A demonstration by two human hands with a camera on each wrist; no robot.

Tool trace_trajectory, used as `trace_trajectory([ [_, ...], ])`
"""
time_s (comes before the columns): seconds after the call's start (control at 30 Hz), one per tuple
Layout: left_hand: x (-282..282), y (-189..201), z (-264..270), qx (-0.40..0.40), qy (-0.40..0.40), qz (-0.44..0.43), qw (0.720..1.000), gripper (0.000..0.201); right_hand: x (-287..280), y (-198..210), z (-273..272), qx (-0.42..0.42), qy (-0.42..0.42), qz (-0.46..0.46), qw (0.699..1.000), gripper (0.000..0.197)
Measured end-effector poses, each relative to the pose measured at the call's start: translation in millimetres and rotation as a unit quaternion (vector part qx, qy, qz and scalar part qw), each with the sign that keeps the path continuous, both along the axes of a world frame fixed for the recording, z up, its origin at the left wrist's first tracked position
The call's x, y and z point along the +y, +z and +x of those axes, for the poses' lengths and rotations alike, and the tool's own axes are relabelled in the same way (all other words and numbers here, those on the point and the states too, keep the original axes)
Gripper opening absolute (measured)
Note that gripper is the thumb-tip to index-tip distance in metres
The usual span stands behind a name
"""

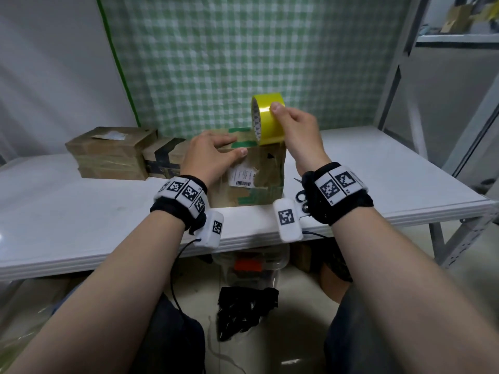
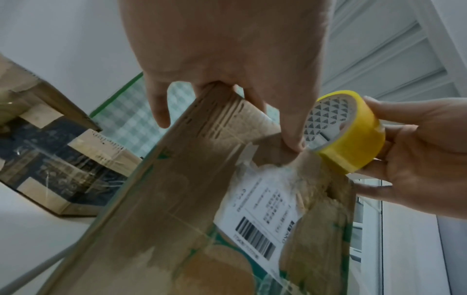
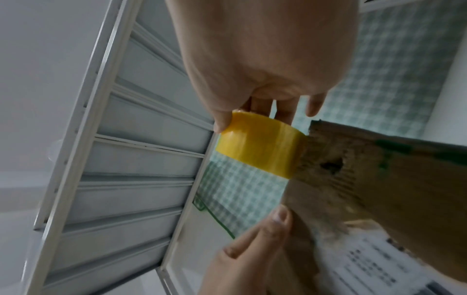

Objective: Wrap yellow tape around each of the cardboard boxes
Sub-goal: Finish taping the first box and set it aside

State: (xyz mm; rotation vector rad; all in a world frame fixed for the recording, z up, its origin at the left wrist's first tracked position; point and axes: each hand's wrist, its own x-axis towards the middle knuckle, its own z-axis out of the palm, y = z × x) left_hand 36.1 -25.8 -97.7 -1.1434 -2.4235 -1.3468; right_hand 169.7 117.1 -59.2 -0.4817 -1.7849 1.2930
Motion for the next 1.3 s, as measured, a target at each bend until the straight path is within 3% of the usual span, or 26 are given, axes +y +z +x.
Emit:
trace_trajectory([
  [0.13,0.8,2.9,1.2,-0.008,-0.013,0.002,1.000,0.049,-11.4,-9.4,5.1,0.001,0.021,-0.004,1.000,0.029],
  [0.43,-0.8,16.7,4.0,-0.021,-0.003,-0.041,0.999,0.050,-26.5,6.9,16.3,-0.018,0.022,-0.020,0.999,0.050],
  [0.6,-1.1,19.1,6.5,-0.033,-0.004,-0.042,0.999,0.052,-28.1,20.8,39.3,-0.012,0.043,-0.032,0.998,0.035],
  [0.83,-1.5,18.6,10.5,-0.061,-0.010,-0.024,0.998,0.053,-26.9,14.2,56.3,-0.078,0.062,-0.053,0.994,0.034],
  [1.03,-2.8,20.0,14.9,-0.067,-0.017,-0.012,0.997,0.052,-25.5,9.0,53.9,-0.173,0.039,-0.050,0.983,0.048],
  [1.17,-4.3,20.8,17.5,-0.059,-0.020,-0.013,0.998,0.051,-25.7,4.0,51.6,-0.207,0.037,-0.065,0.975,0.039],
  [1.3,-6.2,19.7,14.5,-0.051,-0.027,-0.028,0.998,0.050,-26.7,-0.4,52.7,-0.189,0.036,-0.071,0.979,0.038],
])
